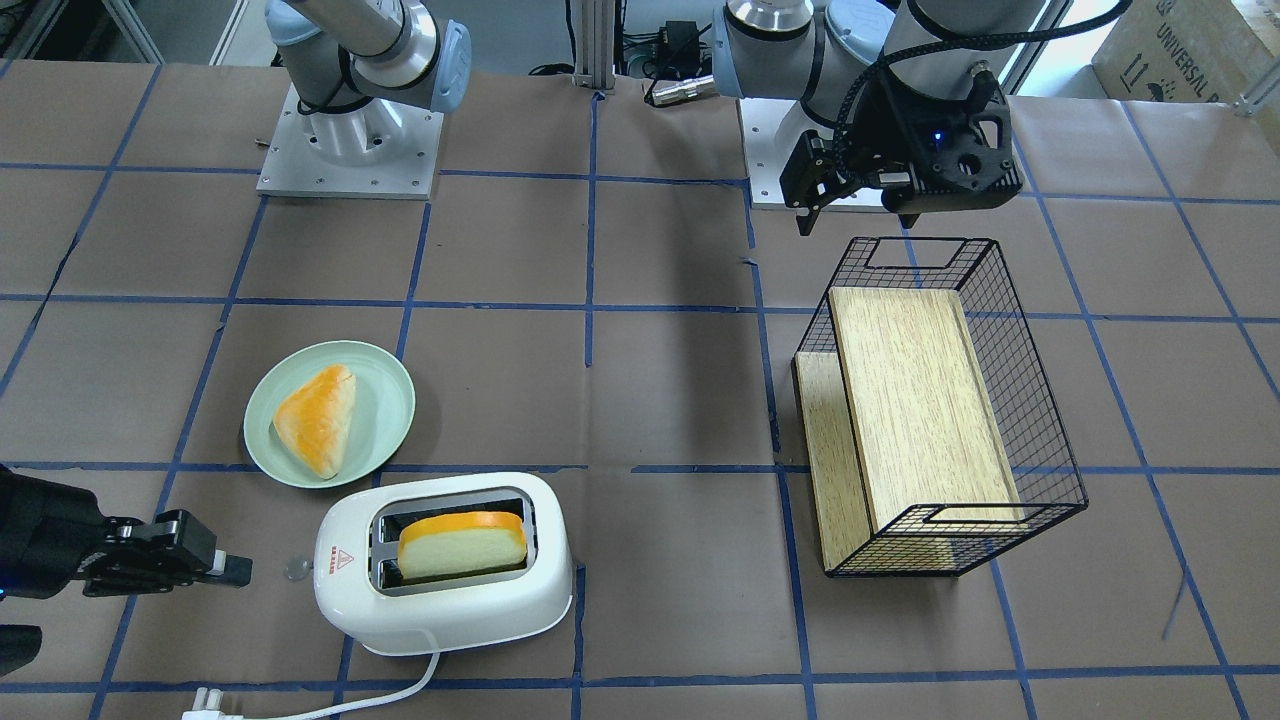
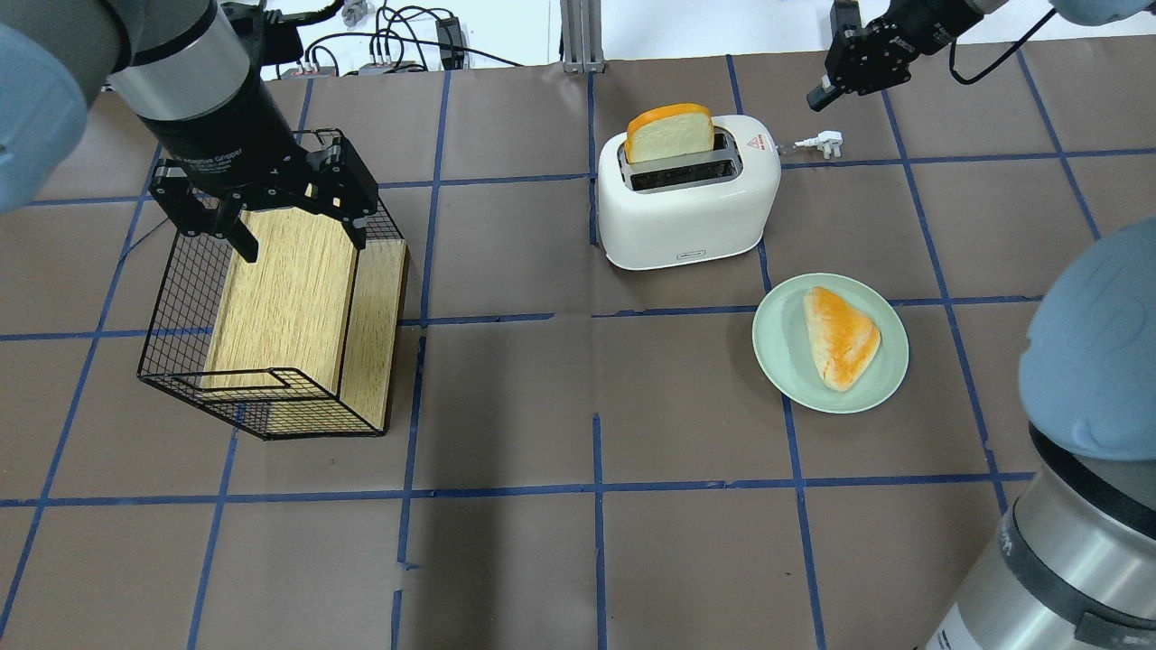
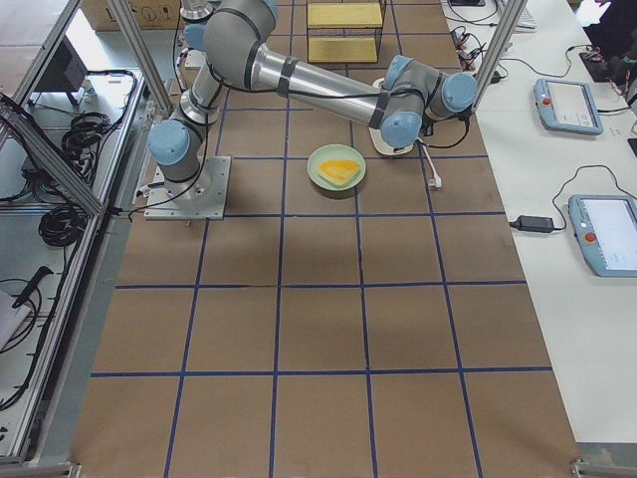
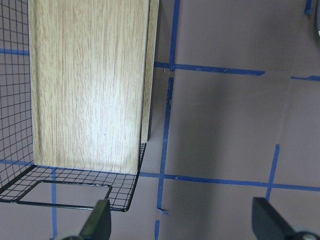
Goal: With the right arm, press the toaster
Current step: 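Move the right gripper down toward the lever on the toaster's side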
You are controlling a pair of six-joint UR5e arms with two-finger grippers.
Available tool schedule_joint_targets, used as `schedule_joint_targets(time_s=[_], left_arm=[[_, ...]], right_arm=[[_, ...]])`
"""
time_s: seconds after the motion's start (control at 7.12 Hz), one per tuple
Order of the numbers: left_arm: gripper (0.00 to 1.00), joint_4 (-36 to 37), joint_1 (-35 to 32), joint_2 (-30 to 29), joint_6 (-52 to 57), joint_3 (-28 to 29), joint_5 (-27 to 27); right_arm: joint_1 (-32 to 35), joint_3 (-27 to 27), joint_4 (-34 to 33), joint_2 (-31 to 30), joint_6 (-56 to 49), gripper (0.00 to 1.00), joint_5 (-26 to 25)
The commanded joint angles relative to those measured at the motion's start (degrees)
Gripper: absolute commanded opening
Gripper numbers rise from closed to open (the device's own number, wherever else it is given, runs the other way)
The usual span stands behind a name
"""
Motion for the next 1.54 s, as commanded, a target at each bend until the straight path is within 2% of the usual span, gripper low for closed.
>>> schedule_joint_targets(time_s=[0.0, 1.4], left_arm=[[1.0, 0.05, 0.0, 0.0, 0.0, 0.0, 0.0], [1.0, -0.04, 0.0, 0.0, 0.0, 0.0, 0.0]], right_arm=[[0.16, -0.05, 0.26, 1.89, 0.04, 0.02, 0.6], [1.13, 0.66, 3.42, 4.26, 0.13, 0.03, -1.16]])
